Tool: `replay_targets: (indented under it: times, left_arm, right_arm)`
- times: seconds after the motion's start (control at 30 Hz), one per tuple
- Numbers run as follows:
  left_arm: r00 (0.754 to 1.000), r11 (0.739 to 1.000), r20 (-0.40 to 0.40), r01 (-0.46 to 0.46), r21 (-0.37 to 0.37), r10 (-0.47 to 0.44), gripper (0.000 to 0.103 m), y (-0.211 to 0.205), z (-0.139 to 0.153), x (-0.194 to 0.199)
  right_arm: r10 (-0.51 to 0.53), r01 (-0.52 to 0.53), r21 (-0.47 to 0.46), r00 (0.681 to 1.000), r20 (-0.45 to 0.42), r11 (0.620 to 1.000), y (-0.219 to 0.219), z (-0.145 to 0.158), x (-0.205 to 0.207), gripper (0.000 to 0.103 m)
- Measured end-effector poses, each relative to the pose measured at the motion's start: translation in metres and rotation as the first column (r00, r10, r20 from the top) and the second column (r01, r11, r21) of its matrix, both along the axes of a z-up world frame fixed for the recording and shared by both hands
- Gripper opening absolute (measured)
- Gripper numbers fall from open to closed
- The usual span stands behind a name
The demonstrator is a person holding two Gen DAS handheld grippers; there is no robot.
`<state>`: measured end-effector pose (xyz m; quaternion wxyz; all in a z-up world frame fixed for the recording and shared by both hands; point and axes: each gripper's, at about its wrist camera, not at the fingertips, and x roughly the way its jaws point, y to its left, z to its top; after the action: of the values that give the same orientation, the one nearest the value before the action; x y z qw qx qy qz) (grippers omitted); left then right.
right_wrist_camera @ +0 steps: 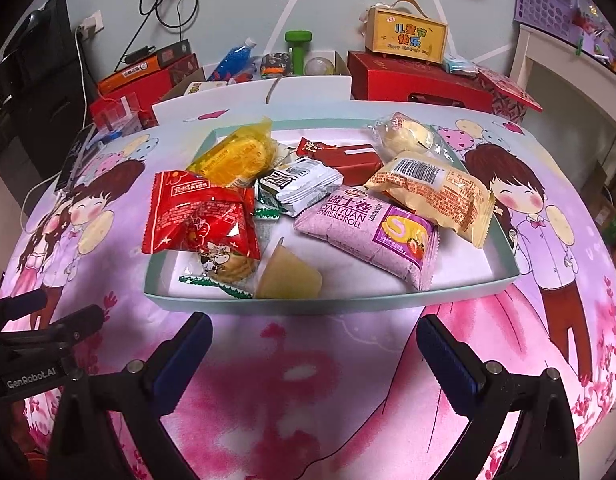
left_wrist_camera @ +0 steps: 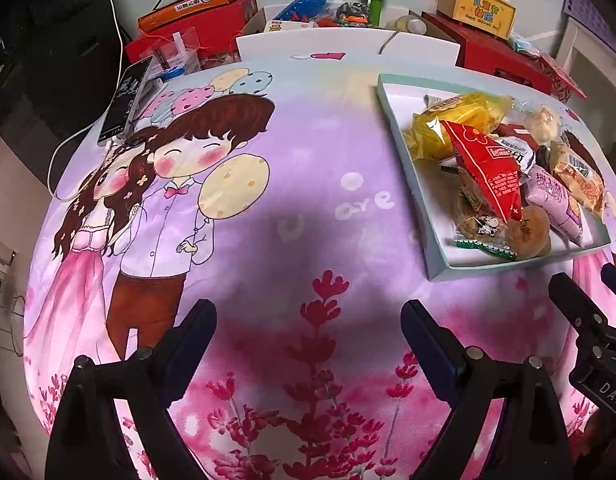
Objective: Organize snacks
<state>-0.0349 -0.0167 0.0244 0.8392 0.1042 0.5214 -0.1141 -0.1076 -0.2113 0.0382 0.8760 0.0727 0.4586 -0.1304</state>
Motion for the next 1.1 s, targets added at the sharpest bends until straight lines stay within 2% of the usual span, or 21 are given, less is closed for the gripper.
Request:
replay_targets:
  times: [1.1]
  left_arm:
    - [1.0, 1.0, -0.004, 0.022, 0.02, -0.022, 0.094, -0.0022, -0.0015, -0.0025]
  right_arm:
    - [-0.004, 0.004, 0.001, 1.0, 0.002, 1.0, -0.0011, -0.0002, -0.0008, 0.103]
